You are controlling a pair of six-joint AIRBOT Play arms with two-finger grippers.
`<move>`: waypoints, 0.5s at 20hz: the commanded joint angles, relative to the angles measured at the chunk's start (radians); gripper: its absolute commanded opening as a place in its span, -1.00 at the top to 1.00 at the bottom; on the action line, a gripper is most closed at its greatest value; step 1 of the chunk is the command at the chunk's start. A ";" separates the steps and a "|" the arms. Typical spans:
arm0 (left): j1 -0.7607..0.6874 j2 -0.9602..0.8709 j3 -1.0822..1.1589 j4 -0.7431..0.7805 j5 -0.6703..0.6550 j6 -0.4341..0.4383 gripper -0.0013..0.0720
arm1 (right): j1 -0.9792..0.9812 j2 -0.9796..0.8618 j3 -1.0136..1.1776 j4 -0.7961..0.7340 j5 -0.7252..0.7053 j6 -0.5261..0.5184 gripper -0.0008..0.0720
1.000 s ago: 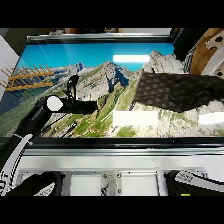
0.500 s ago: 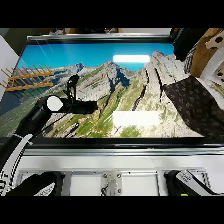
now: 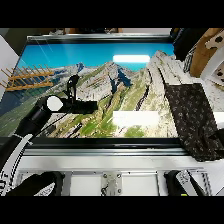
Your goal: Fold the clothes and pants, and hang the long-sleeved shirts on hangers.
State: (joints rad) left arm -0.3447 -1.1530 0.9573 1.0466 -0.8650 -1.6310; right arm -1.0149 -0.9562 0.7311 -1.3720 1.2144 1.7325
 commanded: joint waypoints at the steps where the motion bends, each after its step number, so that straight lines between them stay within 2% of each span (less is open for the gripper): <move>1: -0.001 0.000 0.000 0.000 -0.008 0.000 0.93 | -0.002 0.013 0.111 -0.068 0.067 -0.051 -0.74; 3: -0.001 0.000 0.000 0.000 -0.025 0.000 0.93 | 0.019 0.058 0.238 0.016 0.034 -0.176 -0.74; 6: -0.001 0.000 0.000 0.000 -0.036 0.000 0.93 | 0.152 0.166 0.246 0.391 -0.040 -0.338 -0.74; 8: -0.001 -0.001 0.000 0.000 -0.044 0.000 0.93 | 0.349 0.209 0.208 0.605 -0.039 -0.445 -0.74; 10: -0.001 -0.001 0.000 0.000 -0.045 0.000 0.93 | 0.599 0.215 0.164 0.631 -0.041 -0.480 -0.74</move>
State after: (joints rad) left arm -0.3447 -1.1534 0.9573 1.0466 -0.9024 -1.6310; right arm -0.6788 -0.7776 0.9276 -0.9348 1.1908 1.3743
